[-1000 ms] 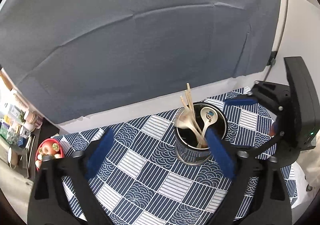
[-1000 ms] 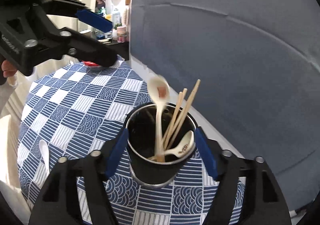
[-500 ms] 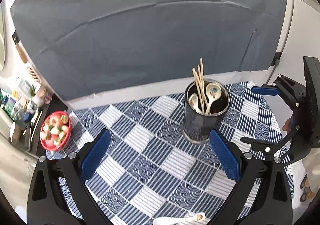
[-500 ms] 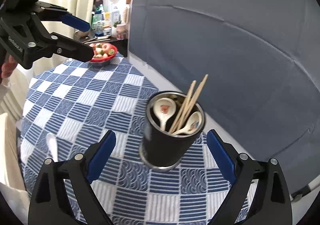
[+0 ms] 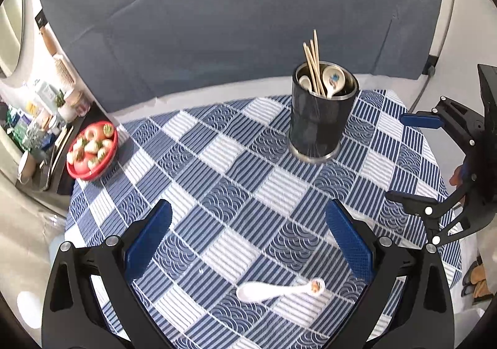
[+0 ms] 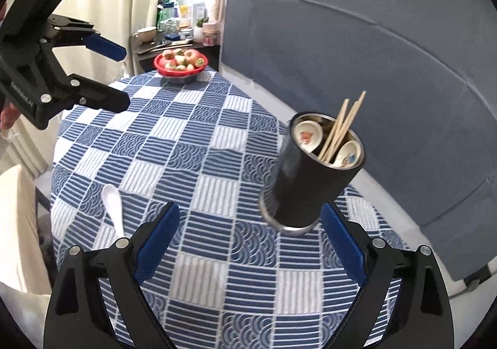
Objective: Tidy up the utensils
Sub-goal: 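Move both tools down toward the last white spoon on the cloth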
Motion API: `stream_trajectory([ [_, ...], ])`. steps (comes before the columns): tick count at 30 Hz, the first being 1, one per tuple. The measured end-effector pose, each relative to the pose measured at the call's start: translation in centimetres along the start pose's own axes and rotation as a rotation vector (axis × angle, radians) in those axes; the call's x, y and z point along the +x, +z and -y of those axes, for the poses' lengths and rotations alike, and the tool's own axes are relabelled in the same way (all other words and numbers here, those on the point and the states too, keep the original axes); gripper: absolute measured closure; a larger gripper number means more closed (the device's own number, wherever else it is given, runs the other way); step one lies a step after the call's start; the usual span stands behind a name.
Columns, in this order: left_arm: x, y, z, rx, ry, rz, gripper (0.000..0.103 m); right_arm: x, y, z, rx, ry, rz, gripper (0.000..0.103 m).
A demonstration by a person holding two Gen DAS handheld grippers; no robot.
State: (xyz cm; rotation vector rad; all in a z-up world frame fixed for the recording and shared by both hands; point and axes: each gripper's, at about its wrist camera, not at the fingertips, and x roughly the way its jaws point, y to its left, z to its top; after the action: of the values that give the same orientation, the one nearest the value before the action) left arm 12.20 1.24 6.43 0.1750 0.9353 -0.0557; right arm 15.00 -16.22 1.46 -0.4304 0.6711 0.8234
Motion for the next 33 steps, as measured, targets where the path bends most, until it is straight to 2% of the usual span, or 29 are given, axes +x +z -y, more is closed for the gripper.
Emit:
stream_trajectory([
  [9,0.4,-4.2,0.2,0.01,-0.01,-0.072,0.006,0.6,-2.5,-3.2,0.044,0.02,-0.025,0.015],
  [12,0.9,-5.6,-0.3,-0.009,-0.047,-0.103,0.006,1.0,-3.1,-3.9,0.052,0.044,-0.045,0.015],
  [16,2.0,-7.3,-1.3,-0.047,-0.076,-0.146,0.006,1.7,-3.7,-5.1,0.039,0.031,-0.067,0.013],
  [26,6.6,-10.9,-4.3,-0.087,-0.097,-0.258,0.006,5.3,-4.4,-9.3,-0.018,0.1,-0.155,0.012],
  [33,9.9,-12.4,-5.7,-0.059,-0.115,-0.319,0.006,8.6,-4.9,-12.4,-0.05,0.147,-0.234,0.012],
])
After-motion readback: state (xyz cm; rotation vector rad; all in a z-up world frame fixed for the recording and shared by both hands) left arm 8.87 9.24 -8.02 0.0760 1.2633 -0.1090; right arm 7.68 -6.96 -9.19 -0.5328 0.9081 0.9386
